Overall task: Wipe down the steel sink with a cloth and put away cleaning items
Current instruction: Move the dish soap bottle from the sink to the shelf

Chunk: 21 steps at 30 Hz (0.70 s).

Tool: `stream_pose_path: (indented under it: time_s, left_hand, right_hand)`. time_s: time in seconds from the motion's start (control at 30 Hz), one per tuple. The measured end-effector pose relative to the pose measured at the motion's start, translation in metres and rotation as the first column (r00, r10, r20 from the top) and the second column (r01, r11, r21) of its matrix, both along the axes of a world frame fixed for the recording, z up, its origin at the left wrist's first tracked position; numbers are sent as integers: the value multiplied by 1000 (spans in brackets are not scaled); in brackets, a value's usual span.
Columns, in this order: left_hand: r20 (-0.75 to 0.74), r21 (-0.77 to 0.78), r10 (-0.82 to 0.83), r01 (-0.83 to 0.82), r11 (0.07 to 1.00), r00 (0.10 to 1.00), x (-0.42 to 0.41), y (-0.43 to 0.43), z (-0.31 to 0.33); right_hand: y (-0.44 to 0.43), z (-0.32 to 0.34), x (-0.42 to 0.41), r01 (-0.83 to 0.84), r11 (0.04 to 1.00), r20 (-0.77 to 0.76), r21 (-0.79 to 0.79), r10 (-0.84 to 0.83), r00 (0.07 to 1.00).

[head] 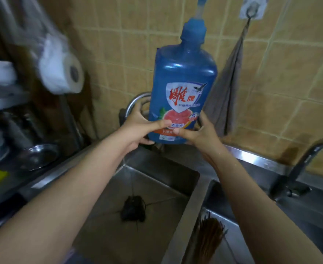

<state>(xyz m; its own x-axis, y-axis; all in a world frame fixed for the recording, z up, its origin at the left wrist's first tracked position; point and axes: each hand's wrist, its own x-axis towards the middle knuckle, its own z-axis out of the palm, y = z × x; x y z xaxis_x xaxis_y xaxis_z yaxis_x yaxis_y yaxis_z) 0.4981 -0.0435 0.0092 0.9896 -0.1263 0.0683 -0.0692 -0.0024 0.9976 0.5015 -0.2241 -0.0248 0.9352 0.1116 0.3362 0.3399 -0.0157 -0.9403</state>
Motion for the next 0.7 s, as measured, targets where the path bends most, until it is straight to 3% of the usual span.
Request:
stream_pose_path:
  time_s: [0.33, 0.7]
  left_hand:
    - [-35, -25, 320, -321, 947, 947, -107, 87, 28]
    - [-34, -2, 580, -581, 814, 814, -158, 228, 59]
  right_hand:
    - [103, 27, -40, -360, 930, -22, 76, 362, 932]
    - [275, 56, -46, -579, 809, -43, 102, 585, 810]
